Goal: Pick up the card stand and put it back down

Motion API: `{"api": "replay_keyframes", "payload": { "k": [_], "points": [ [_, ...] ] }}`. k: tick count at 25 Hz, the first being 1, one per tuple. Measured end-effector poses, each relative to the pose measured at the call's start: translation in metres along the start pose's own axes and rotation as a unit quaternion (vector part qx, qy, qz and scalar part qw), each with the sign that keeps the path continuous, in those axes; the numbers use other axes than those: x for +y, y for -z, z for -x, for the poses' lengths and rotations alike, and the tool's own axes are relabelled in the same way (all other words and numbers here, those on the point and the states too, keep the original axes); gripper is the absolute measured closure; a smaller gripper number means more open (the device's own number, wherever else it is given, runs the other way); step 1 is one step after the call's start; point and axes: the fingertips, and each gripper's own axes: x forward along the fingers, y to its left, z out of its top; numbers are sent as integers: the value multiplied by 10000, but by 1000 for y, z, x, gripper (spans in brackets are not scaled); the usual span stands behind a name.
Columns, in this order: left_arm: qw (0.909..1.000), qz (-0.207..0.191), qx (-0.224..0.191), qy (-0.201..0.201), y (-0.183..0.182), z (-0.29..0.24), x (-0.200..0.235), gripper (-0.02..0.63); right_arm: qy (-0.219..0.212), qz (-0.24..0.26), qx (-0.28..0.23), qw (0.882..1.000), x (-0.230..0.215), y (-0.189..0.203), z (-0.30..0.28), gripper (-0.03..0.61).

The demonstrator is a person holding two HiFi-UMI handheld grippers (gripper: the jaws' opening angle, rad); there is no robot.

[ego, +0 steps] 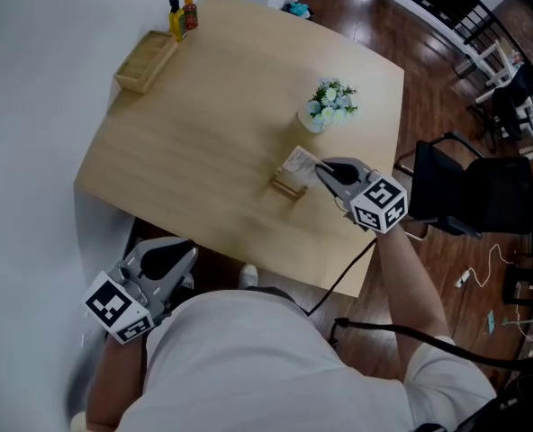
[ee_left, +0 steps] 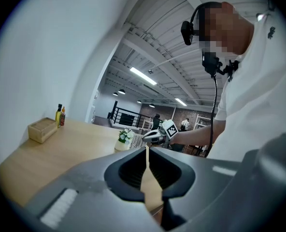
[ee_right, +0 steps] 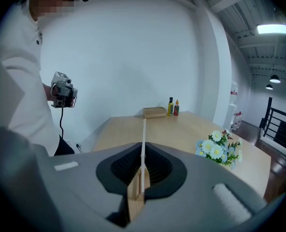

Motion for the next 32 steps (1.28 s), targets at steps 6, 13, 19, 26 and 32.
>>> {"api": "replay_keyframes", "payload": {
  "k": [6, 13, 19, 26, 32],
  "points": [
    [9993, -153, 15, 342, -3, 19, 9, 591, 369, -33, -66, 9993, 21, -24, 16, 558],
    [9975, -275, 29, 648, -6, 57, 29, 591, 708, -147, -166, 9972, 71, -49, 27, 558],
    [9955, -344, 12, 883, -3, 92, 42, 591, 872, -261, -205, 9956, 132, -68, 29, 558],
    [9927, -336, 46, 1156, 9, 133, 53, 591, 919, -381, -224, 9948, 205, -81, 18, 558],
    [9895, -311, 116, 1403, 27, 162, 56, 595, 885, -427, -266, 9948, 273, -93, 10, 558]
  ]
}}
